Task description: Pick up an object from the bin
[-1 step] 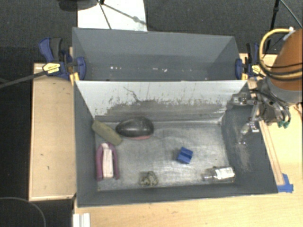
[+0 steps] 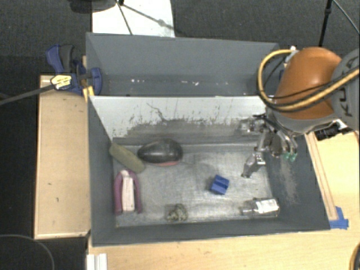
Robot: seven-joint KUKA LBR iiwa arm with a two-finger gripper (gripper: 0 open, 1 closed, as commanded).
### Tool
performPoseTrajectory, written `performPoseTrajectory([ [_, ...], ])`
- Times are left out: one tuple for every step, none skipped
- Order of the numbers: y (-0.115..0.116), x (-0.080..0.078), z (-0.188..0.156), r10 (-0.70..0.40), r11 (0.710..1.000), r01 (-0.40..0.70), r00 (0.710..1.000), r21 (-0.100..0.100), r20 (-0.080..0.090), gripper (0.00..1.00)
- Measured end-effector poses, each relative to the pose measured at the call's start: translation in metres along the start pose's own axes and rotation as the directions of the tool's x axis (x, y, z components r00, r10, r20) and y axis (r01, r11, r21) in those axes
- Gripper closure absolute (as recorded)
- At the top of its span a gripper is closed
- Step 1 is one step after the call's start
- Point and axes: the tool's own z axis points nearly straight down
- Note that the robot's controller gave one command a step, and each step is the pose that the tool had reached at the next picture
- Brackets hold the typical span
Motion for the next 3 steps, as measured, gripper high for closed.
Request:
performPoseTrajectory([
  [0.029,0.057,0.115,-0.008,1.0,0.008,1.0,0.003,-0.001,0.0],
  [0.028,0.055,0.11,-0.011,1.0,0.011,1.0,0.005,0.004,1.0],
  [0.026,0.067,-0.042,-0.128,0.992,0.128,0.992,0.006,0.012,1.0],
])
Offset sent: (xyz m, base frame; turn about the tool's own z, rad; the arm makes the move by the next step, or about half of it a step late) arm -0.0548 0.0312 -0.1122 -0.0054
